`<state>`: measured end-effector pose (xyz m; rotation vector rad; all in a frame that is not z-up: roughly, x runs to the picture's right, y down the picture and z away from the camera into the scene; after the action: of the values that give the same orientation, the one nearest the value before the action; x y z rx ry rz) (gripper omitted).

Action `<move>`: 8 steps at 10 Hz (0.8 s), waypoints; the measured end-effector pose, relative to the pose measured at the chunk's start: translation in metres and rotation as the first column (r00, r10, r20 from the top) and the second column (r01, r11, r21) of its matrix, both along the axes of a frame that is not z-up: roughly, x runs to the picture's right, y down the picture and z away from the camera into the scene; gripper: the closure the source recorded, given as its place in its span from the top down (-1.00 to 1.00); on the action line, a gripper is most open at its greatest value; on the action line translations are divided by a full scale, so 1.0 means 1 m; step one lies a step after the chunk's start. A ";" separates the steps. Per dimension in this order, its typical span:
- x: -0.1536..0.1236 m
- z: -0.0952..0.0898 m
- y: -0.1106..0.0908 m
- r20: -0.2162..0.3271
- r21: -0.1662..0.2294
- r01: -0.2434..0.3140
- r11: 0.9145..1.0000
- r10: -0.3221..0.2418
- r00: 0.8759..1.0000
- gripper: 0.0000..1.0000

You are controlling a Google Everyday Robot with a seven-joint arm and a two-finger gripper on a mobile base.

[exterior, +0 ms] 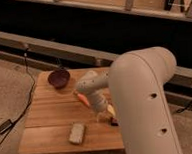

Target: Push the eraser across the table

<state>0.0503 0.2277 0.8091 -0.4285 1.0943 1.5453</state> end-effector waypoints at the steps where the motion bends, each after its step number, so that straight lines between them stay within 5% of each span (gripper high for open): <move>1: 0.004 -0.003 0.001 -0.008 0.001 -0.002 1.000 0.002 1.000 0.60; 8: 0.025 -0.021 0.002 -0.046 0.050 -0.057 0.997 0.059 0.997 0.60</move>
<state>0.0758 0.2293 0.7877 -0.3949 1.0866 1.6377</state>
